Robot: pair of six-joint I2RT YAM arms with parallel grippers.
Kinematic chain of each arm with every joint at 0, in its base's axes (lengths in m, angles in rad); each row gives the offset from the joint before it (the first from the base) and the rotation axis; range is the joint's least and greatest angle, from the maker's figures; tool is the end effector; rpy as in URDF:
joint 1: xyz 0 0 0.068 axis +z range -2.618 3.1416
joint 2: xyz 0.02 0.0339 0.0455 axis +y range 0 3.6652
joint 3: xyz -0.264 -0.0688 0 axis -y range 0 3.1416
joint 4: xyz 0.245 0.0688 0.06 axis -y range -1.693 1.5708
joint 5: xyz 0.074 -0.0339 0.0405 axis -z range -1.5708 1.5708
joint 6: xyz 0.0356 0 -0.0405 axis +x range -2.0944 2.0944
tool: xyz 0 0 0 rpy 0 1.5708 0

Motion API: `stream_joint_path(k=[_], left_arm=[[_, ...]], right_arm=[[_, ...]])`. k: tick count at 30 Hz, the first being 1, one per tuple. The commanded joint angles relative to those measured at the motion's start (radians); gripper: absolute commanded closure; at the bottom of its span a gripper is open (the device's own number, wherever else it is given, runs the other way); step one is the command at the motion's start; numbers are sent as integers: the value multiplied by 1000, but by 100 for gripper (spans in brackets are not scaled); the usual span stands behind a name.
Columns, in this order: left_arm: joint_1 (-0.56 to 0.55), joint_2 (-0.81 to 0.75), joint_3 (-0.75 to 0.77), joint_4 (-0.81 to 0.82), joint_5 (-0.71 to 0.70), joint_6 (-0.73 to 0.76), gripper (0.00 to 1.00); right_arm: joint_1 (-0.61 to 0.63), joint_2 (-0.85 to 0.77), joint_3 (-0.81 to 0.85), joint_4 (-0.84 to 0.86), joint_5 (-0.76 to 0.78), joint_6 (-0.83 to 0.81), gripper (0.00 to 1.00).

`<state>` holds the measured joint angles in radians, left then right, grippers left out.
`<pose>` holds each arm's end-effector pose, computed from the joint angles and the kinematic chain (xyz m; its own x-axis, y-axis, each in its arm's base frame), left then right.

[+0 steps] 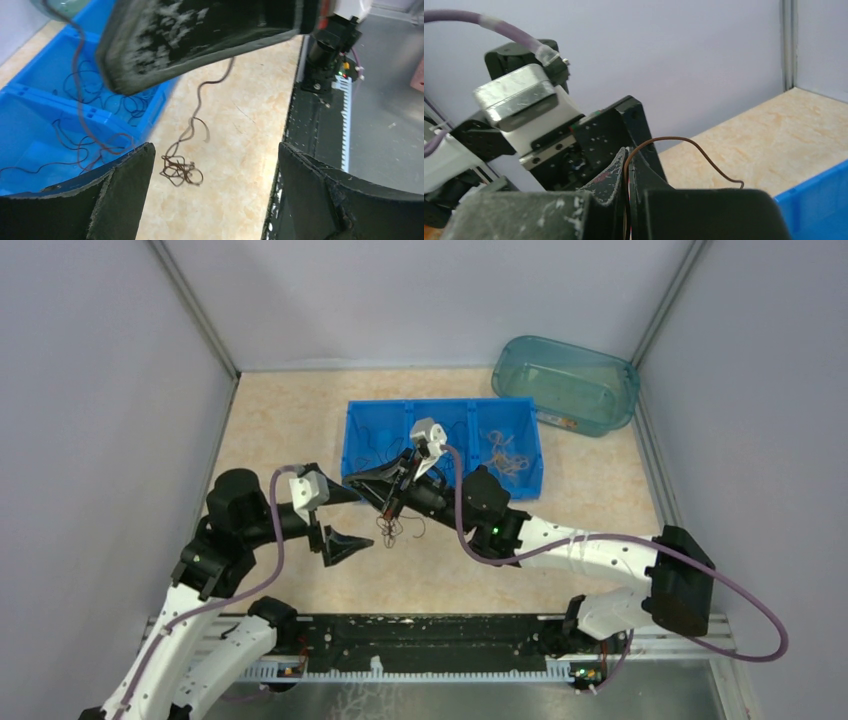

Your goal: Untangle the cables

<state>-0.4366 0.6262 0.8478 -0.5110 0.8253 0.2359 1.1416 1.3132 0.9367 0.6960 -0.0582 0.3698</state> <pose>0.1031 -0.0770 0.3526 -0.0353 0.1914 -0.9809 0.9598 0.2799 0.0201 0.1257 0.2797 0.3689 -0.2145 0.3983 -0.8918 -0.9151 0.2373 0.3261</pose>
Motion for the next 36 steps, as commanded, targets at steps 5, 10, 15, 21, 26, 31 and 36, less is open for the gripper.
stream_joint_path(k=[5,10,15,21,26,31,36], left_arm=[[0,-101,-73,244,-103,-198,0],[1,-129,-49,231,-92,-189,0],[0,-176,-13,104,34,-49,1],[0,-249,-27,58,-40,-28,0],[0,-240,-57,182,-91,-159,0],[1,-163,-68,284,-18,-298,0],[-1,-112,-60,384,37,-314,0]], right_arm=[[45,28,116,146,20,42,100],[85,39,170,155,54,29,100],[114,31,205,111,61,-19,100],[127,27,229,89,58,-44,100],[145,49,254,92,47,-35,100],[160,65,269,120,45,-18,100],[179,82,290,125,36,-11,100]])
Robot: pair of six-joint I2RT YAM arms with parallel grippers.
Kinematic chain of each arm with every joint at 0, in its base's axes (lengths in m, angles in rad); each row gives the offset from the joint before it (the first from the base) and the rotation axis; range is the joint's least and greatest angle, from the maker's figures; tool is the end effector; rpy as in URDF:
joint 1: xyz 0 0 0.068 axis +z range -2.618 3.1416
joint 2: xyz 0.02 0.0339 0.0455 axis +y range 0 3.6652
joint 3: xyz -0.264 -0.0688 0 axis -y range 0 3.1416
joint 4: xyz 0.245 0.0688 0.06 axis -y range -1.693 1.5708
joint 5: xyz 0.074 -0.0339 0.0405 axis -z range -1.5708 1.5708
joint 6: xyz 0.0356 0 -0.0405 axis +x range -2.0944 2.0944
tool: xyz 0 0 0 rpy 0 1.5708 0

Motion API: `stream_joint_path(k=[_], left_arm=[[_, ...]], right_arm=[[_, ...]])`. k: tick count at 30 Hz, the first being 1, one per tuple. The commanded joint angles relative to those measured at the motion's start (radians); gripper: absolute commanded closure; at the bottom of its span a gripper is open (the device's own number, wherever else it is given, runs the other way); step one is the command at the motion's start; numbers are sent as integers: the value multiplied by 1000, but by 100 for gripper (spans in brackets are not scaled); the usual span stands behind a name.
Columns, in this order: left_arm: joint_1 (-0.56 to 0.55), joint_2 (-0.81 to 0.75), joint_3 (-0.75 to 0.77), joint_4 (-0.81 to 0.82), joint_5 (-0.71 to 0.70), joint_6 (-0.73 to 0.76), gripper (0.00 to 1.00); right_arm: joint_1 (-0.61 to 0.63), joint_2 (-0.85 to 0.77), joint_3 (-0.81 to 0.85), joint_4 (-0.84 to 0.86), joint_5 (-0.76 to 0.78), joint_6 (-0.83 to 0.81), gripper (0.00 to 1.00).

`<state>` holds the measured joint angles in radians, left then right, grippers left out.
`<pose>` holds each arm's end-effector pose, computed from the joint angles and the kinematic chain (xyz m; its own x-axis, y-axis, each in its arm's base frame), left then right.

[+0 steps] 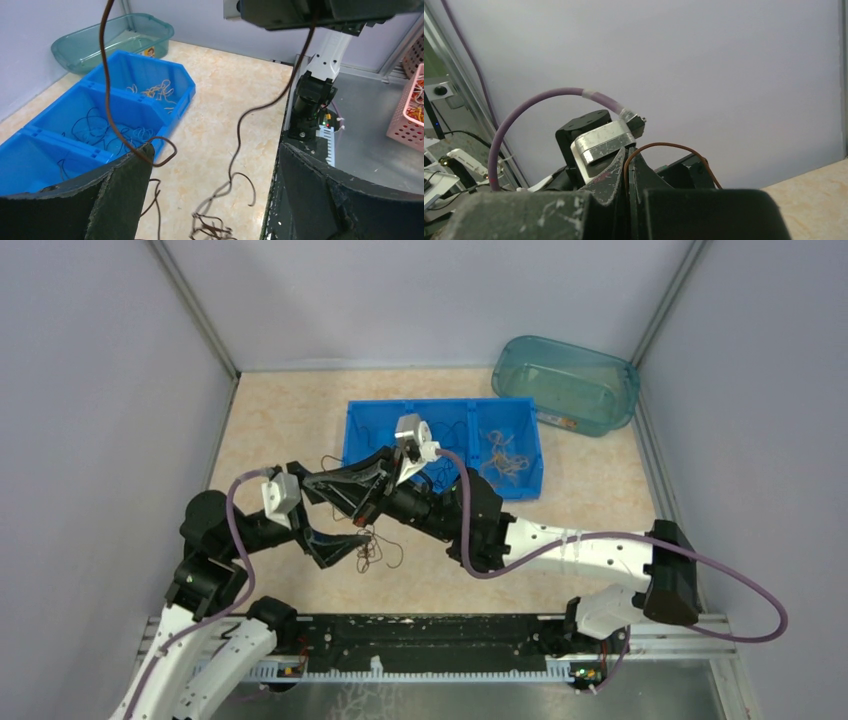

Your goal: Untangle the cables

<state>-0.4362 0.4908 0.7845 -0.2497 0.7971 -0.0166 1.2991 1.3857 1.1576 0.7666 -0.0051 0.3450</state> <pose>0.0827 -0.0666 0.3706 0.0242 -0.0241 -0.9994 0.9435 0.3311 0.0149 0.0851 0.3061 0.4322 -0.1967 0.5543 -0.8088 -0.9542 0.0815 0.2879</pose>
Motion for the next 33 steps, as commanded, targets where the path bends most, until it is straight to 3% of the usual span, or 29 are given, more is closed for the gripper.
stream_joint_path(k=[1,14,20,25,27,29,31,33], left_arm=[[-1,34,5,124,87,-58,1],[0,32,-36,169,218,-138,19],[0,52,-35,151,380,-202,26],[0,27,-45,109,312,-168,48],[0,22,-49,114,278,-166,65],[-1,26,-43,116,243,-150,93],[0,32,-28,110,209,-130,100],[-1,44,-10,116,192,-123,100]], right_arm=[[23,15,74,55,-18,14,100],[42,62,111,108,-13,26,100],[43,82,120,109,-3,14,100],[43,66,114,106,15,-15,100],[43,60,113,101,16,-22,100],[43,58,113,93,7,-23,100],[43,56,116,80,-16,-17,100],[43,46,110,67,-56,-15,80]])
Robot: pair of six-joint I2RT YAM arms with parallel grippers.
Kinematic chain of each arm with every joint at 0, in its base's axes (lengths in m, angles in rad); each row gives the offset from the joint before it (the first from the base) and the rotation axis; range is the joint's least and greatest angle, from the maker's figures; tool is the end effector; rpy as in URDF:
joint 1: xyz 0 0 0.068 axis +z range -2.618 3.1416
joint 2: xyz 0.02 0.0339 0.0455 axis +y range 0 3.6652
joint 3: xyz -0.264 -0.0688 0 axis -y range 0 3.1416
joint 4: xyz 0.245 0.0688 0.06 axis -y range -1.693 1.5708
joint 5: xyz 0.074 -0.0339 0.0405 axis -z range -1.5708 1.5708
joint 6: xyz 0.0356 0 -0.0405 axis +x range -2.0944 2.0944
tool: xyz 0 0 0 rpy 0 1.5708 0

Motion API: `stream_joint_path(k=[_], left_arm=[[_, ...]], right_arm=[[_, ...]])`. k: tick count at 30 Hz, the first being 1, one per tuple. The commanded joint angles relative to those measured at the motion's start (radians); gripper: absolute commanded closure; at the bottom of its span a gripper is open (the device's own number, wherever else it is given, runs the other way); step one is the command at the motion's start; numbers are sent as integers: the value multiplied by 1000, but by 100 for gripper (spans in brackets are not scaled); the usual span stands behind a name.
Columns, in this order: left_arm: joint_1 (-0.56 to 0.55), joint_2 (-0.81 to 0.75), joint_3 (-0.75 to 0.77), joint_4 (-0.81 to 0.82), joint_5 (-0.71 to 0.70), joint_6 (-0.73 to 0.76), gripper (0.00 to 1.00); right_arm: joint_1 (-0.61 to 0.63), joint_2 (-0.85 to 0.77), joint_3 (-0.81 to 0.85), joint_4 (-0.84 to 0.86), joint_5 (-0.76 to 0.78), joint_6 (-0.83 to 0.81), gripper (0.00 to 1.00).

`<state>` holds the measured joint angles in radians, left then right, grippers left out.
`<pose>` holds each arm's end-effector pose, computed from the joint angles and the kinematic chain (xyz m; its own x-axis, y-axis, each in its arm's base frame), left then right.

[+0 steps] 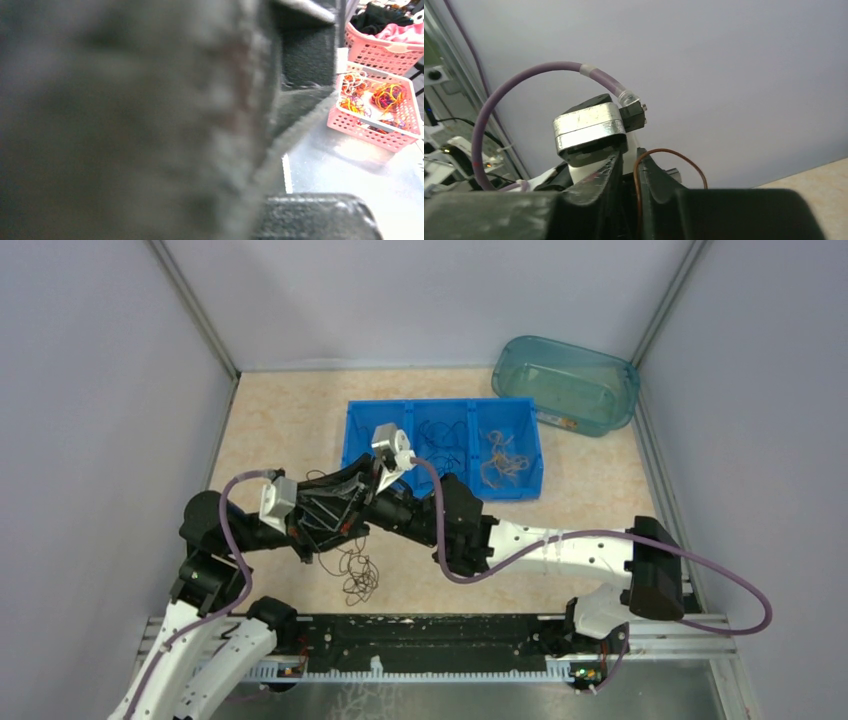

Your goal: Untangle the cables

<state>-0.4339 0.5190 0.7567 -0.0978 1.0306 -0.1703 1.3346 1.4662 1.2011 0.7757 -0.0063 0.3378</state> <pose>0.0835 -0.0723 0.3733 -0.0425 -0.0764 -0.9962 0.9939 0.0981 -0.0500 0.0794 0.3308 0.4233 -0.2147 0.5241 -0.8242 -0.9564 0.0583 0.2862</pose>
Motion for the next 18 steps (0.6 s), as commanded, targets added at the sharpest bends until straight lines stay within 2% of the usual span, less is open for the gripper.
stream_joint_path(k=[1,2,4,7,10,18], left_arm=[[-2,25,31,-41,-42,41,100],[-2,37,50,-51,-41,52,100],[-3,59,87,-62,-38,70,100],[-3,83,133,-66,-34,83,100],[-2,99,163,-74,-30,97,100],[-3,140,241,-72,-42,110,100]], right_arm=[[8,-47,52,58,-86,-12,67],[8,-64,30,58,-118,-19,52],[6,-109,-22,36,-162,-22,34],[5,-205,-142,-10,-208,-52,23],[0,-318,-248,-91,-206,-74,17],[-22,-553,-417,-392,-107,-147,14]])
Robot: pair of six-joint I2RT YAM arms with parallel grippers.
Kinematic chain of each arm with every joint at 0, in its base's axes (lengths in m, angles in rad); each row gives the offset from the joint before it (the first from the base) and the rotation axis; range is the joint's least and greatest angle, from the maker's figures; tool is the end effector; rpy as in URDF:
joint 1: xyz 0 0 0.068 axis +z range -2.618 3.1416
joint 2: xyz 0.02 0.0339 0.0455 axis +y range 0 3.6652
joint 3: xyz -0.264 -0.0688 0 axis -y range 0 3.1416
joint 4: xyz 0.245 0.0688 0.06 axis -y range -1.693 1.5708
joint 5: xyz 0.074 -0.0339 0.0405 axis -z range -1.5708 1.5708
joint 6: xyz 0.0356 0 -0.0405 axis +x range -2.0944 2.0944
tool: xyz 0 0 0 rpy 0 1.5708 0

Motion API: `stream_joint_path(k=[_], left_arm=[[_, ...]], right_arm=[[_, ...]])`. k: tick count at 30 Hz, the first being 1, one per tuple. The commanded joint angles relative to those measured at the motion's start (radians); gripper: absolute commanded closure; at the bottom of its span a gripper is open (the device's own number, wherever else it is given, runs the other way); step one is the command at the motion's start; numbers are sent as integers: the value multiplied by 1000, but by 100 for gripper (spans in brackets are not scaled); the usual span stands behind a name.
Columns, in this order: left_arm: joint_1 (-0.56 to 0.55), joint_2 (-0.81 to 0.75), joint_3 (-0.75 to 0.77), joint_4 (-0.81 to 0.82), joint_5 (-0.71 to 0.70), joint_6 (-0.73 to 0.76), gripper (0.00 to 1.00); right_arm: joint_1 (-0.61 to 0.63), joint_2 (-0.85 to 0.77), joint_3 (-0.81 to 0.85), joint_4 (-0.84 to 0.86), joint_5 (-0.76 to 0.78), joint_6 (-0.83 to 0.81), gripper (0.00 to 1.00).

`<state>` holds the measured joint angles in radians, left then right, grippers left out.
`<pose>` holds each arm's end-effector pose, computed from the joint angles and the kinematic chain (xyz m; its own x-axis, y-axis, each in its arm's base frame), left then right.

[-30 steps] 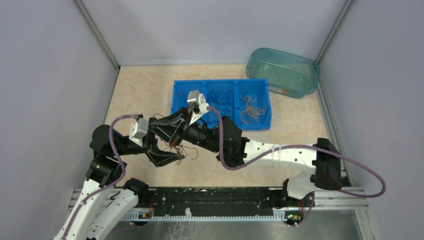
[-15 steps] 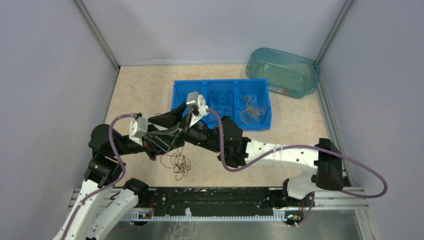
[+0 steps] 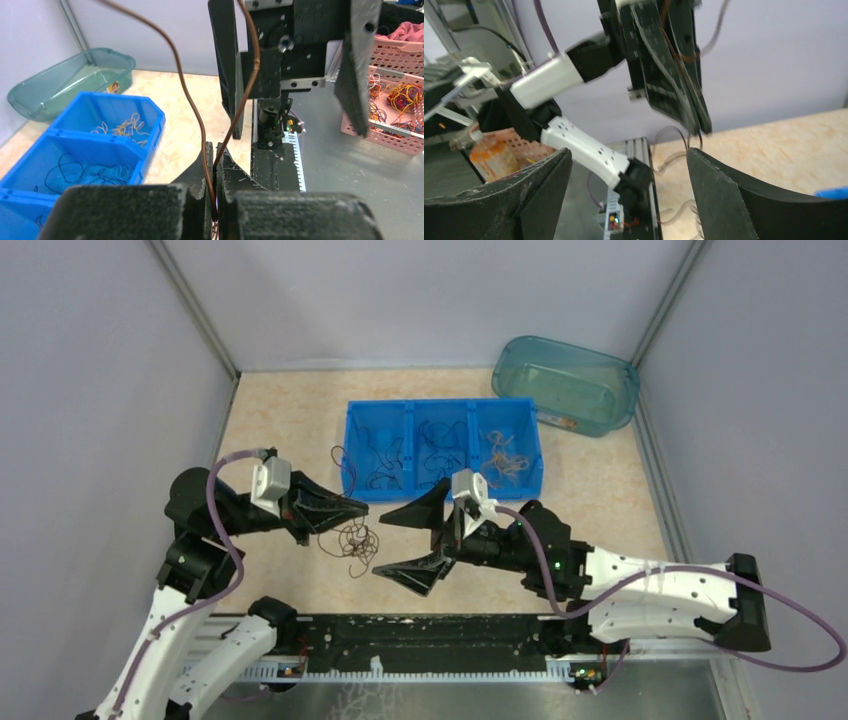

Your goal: Untangle the cables

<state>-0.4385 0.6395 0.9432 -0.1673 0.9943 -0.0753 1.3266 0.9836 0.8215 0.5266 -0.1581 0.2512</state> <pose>0.0929 -0.0765 0.4143 0.0488 -0.0682 -0.9965 0.9899 0.1361 0.0391 0.0495 0.2218 0.3919 -0.1635 0.3589 -0.9189 -0.9840 0.0070 0.1779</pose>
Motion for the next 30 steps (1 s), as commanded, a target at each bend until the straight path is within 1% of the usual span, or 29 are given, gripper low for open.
stream_joint_path(k=[1,4,7,9,12,14,16,19,20,23,26,30], left_arm=[[2,25,61,-2,-5,11,100],[2,37,71,9,10,-12,100],[1,57,94,9,31,-28,100],[2,69,112,3,43,-26,100],[2,84,134,-9,47,-16,100],[2,89,140,-11,53,-19,100],[1,92,146,-11,60,-28,100],[2,96,160,-11,74,-43,100],[2,98,164,-11,79,-46,100],[1,103,181,-13,96,-58,100],[2,106,194,-9,96,-61,100],[1,111,222,8,91,-69,100]], right_arm=[[-19,-84,-54,-148,64,-72,14],[-45,-78,-86,-124,144,-106,15],[-70,-16,-81,-49,180,-155,17],[-81,57,-51,18,157,-181,18],[-89,164,40,5,98,-222,19],[-90,229,81,3,92,-252,21],[-93,283,103,23,127,-279,27],[-96,341,108,97,222,-316,40],[-96,355,107,122,248,-328,42],[-96,376,95,207,268,-342,48],[-96,389,89,219,241,-327,52],[-95,403,23,244,234,-269,53]])
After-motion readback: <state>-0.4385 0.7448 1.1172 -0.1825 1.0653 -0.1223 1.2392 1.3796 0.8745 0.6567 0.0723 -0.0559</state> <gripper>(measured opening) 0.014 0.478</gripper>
